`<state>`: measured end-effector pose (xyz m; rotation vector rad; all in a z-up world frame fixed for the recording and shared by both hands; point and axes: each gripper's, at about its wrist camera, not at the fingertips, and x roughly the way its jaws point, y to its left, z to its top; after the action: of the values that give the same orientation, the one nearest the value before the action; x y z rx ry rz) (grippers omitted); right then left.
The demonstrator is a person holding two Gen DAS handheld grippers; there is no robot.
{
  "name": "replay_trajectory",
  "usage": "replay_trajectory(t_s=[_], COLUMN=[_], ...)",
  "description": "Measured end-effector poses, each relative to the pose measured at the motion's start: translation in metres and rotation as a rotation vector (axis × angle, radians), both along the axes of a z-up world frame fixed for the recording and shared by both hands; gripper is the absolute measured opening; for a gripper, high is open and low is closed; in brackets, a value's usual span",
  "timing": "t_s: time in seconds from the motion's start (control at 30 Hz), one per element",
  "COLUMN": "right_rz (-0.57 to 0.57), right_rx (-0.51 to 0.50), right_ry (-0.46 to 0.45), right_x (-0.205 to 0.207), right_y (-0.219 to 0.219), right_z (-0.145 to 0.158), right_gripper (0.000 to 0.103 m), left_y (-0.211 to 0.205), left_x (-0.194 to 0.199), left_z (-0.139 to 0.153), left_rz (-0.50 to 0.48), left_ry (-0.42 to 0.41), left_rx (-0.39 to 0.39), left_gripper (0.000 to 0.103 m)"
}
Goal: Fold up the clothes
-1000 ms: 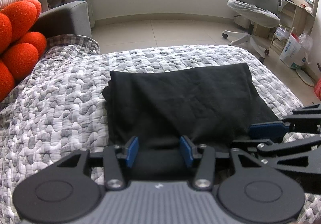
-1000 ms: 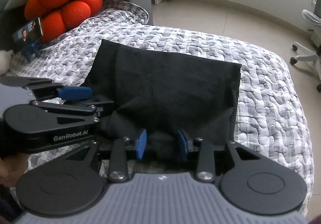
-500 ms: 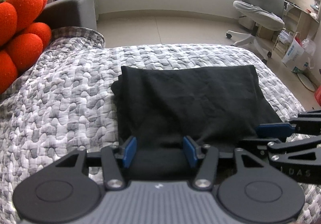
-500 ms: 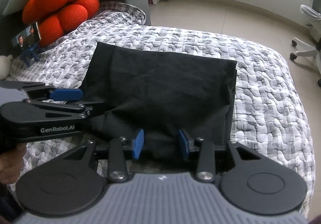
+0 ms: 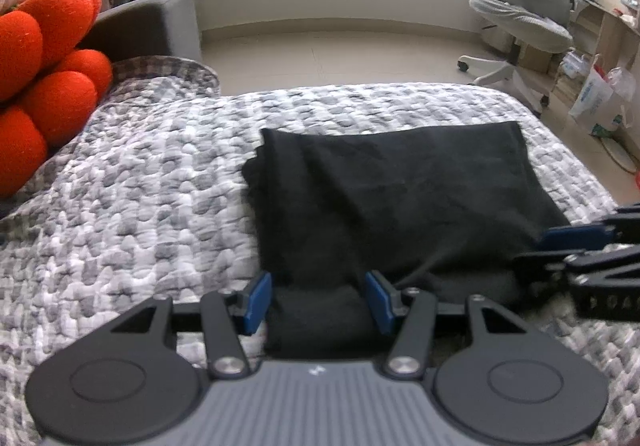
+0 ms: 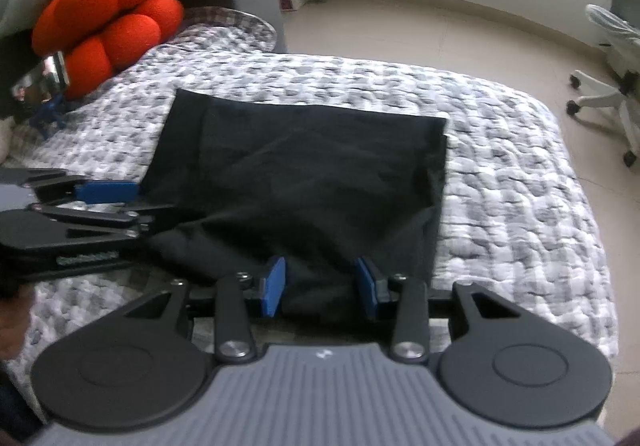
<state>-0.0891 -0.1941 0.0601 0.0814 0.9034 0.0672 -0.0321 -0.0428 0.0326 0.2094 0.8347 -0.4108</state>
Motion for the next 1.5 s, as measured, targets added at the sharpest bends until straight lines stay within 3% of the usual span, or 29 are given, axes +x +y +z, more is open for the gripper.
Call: replay_trajectory(t_s=[0.7,1.27,1.5], right_rz=[-0.106,-0.115,-0.113], right_rx=[-0.020,-0.054,-0.047], right_ry=[0.029,0.028,-0.030], right_x=[-0.005,-0.003,-0.005], right_y=[-0.032,-0.031,-0.030], right_z=[-0.003,-0.002,0.008], right_gripper=[0.041,0.041,0.041], left_y=[0.014,0.028,0.036], left_x=[0.008,0.015,0.021], left_z=[0.000,0.005,0.011], left_rz=[0.033,0.088,0.117], left_ry=[0.049,0.060,0.047], left_rx=[-0.008,-0.011,-0.088], left_gripper=[0.056,0.055,0.053])
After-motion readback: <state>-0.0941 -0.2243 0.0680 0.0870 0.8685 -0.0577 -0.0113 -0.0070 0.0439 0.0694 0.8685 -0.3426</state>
